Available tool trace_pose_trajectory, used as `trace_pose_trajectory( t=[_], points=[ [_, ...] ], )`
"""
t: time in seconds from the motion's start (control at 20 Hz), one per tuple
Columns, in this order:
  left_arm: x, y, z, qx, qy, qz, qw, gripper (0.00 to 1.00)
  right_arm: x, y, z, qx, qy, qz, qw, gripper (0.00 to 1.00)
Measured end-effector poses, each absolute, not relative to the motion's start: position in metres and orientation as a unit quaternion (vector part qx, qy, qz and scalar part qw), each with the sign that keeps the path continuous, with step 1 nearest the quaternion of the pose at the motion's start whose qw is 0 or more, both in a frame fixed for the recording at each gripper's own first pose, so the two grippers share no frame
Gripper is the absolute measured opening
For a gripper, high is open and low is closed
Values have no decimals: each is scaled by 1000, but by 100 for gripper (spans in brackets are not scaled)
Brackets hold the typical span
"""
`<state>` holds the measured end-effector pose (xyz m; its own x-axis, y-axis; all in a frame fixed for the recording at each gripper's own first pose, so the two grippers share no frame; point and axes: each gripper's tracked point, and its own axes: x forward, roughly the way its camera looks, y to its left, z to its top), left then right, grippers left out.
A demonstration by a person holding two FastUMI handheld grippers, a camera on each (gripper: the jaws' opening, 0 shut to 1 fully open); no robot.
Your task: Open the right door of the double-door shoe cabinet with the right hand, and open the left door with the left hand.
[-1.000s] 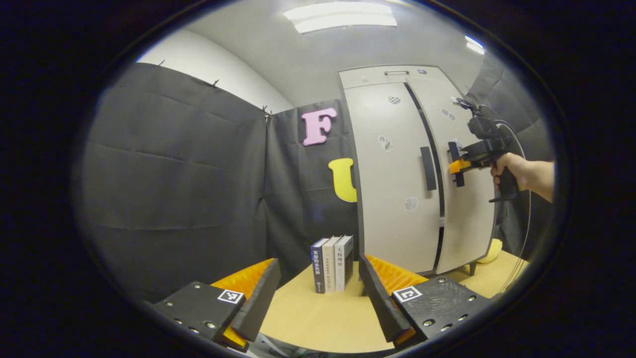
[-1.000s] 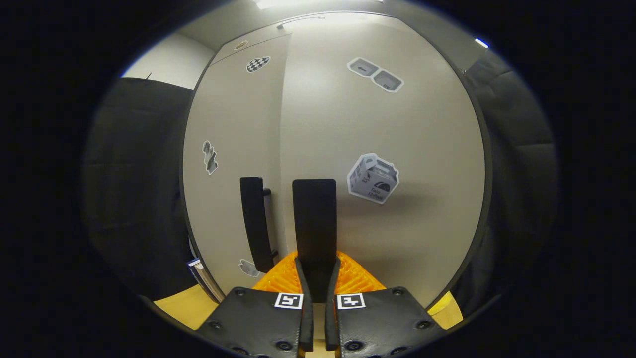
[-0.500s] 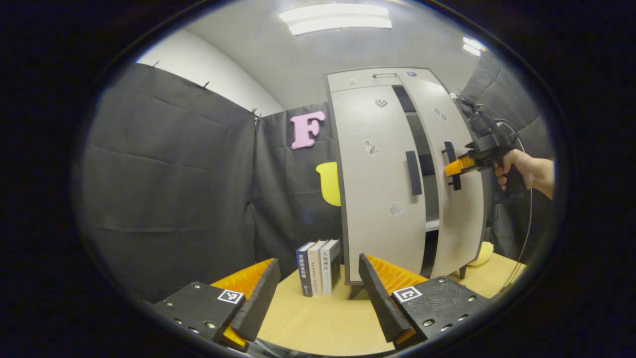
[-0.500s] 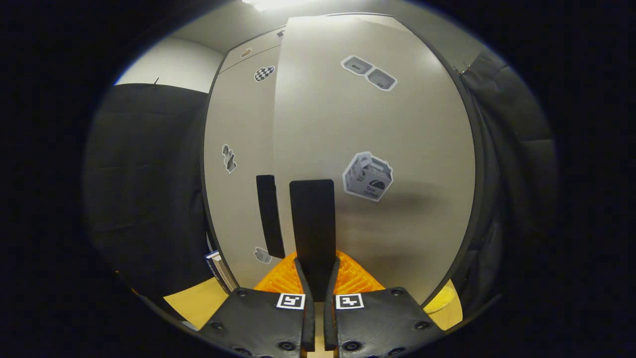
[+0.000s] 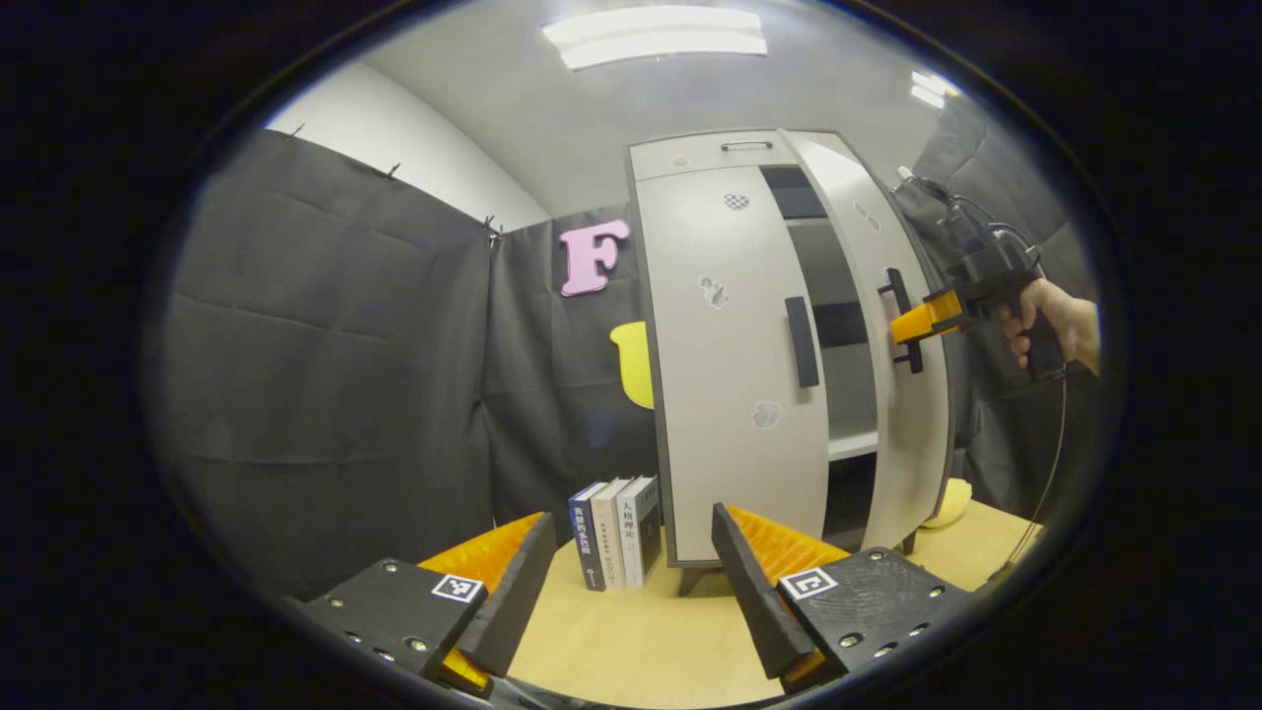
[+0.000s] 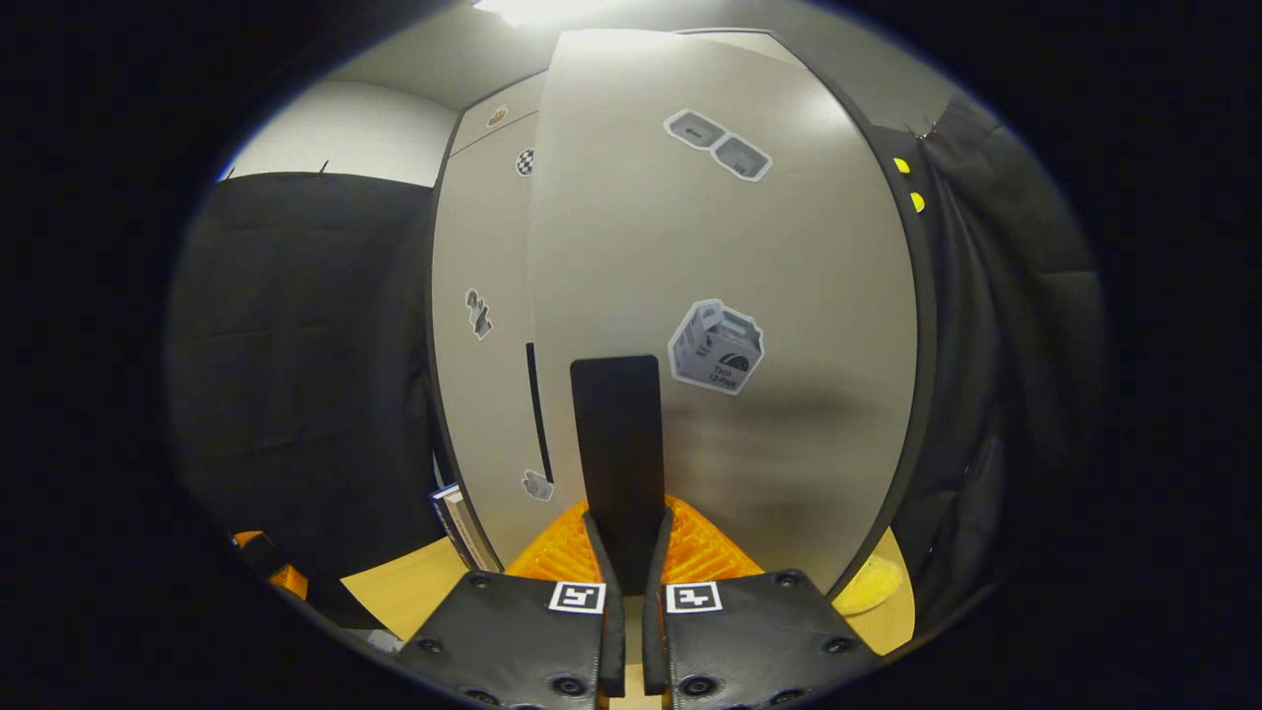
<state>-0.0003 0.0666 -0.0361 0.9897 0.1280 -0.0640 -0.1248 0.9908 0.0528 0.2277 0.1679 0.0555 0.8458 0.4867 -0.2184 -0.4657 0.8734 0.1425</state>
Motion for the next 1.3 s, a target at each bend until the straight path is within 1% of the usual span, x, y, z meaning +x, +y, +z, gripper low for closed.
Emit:
trace_pose_trajectory(
  t=[0.05,0.1,0.15,0.2,0.25,0.3,0.35,0.4,0.5,0.55,0.6,0.65,0.7,0.75,0.8,0.85,0.9,0.95,1.0,1.05,1.1,1.15,1.2,1.25,1.3],
  points=[
    [0,65,-36,23,34,62,997,94,227,168,56,42,124,250,959,8],
    [1,63,-37,24,35,62,997,94,227,167,56,44,122,253,959,8],
    [2,61,-37,26,35,61,997,94,226,166,56,48,125,257,957,5],
    [4,61,-35,29,34,62,997,94,226,165,56,51,128,262,955,8],
    [3,59,-34,31,33,61,997,94,225,164,56,53,129,266,954,8],
    [4,59,-33,32,31,61,997,94,225,161,56,51,129,266,954,5],
    [5,57,-33,32,31,61,997,94,225,159,56,50,129,266,954,5],
    [7,54,-34,31,32,60,997,94,225,157,56,54,129,268,953,8],
    [9,46,-37,29,36,55,997,94,224,155,57,60,130,270,952,8],
    [9,42,-37,29,37,52,998,94,224,154,56,58,129,271,952,5],
    [10,38,-37,31,37,49,998,94,224,153,57,57,127,270,953,8],
    [10,33,-36,32,36,46,998,94,223,151,57,56,127,270,953,5],
    [12,29,-36,33,35,42,998,94,223,149,57,60,128,267,953,8],
    [11,25,-36,33,34,39,998,94,222,149,57,60,130,267,953,5],
    [13,22,-36,32,34,38,998,94,222,146,58,62,127,265,954,8],
    [12,17,-38,32,35,35,998,94,221,145,57,61,129,264,954,5],
    [13,14,-38,30,36,33,998,94,221,142,58,61,129,262,954,5],
    [13,10,-40,29,37,31,998,94,221,141,57,60,130,262,954,8],
    [14,7,-41,27,39,28,998,94,221,139,57,62,134,262,954,8],
    [16,1,-42,24,40,24,999,94,221,138,56,60,137,263,953,5],
    [18,-6,-43,21,42,19,999,94,221,137,57,59,134,263,954,8],
    [20,-12,-44,19,42,15,999,94,220,136,56,53,135,263,954,8],
    [21,-18,-42,19,42,10,999,94,220,133,57,51,133,261,955,5],
    [20,-24,-40,19,39,7,999,94,218,131,57,49,133,258,956,8],
    [19,-30,-37,19,36,2,999,94,219,128,57,46,131,253,957,5]
  ],
)
